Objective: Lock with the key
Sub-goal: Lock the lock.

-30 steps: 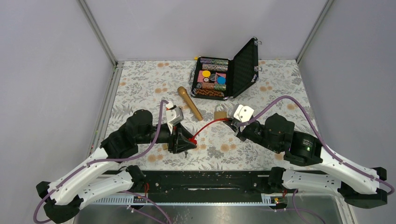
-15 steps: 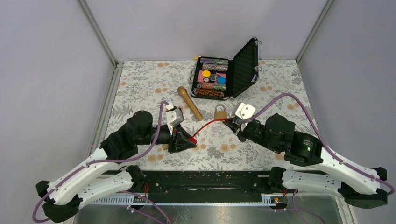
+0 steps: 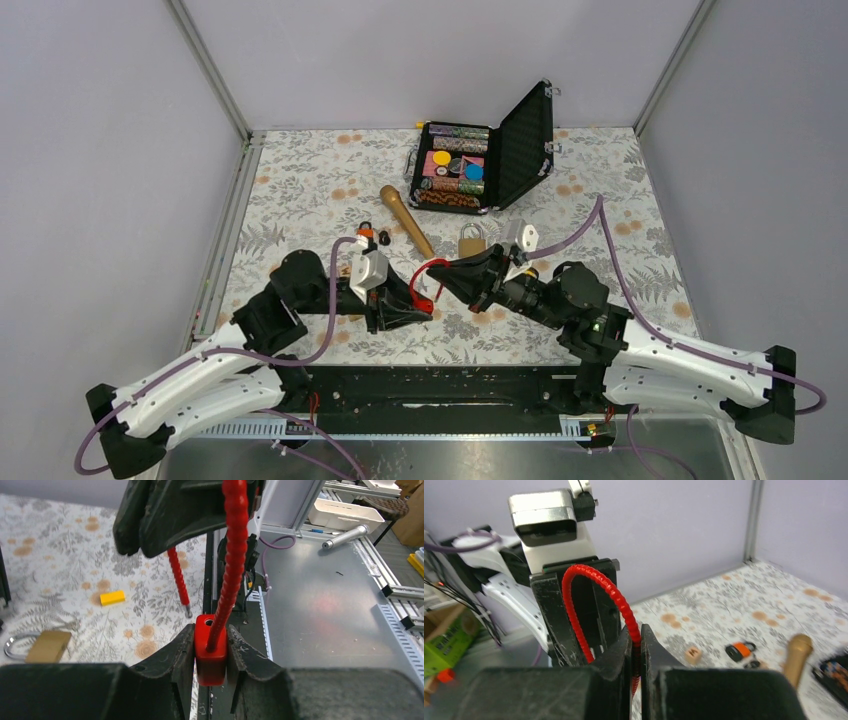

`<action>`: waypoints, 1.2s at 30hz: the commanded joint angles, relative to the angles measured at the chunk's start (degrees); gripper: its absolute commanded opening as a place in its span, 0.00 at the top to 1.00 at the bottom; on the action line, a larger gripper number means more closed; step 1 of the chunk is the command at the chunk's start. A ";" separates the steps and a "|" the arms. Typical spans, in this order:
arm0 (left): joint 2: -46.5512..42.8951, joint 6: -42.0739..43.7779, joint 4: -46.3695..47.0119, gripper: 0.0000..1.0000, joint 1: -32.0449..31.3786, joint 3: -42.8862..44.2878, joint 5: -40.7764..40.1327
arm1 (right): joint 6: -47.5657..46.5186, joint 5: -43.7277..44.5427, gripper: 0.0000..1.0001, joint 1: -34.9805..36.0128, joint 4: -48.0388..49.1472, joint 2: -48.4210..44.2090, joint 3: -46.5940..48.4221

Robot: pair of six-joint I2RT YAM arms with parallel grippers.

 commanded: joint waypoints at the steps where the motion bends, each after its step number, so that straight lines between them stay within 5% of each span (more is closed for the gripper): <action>1: -1.01 3.94 9.59 1.00 -0.35 0.10 2.90 | 5.13 -5.74 1.00 0.26 21.56 1.12 -1.24; 26: 1.27 5.48 1.67 1.00 -0.27 3.76 -10.20 | 3.04 -2.74 1.00 0.30 18.13 -1.59 0.99; 36: 2.12 5.60 1.30 1.00 -0.31 4.44 -5.26 | 2.31 -2.54 1.00 0.35 17.90 0.83 1.85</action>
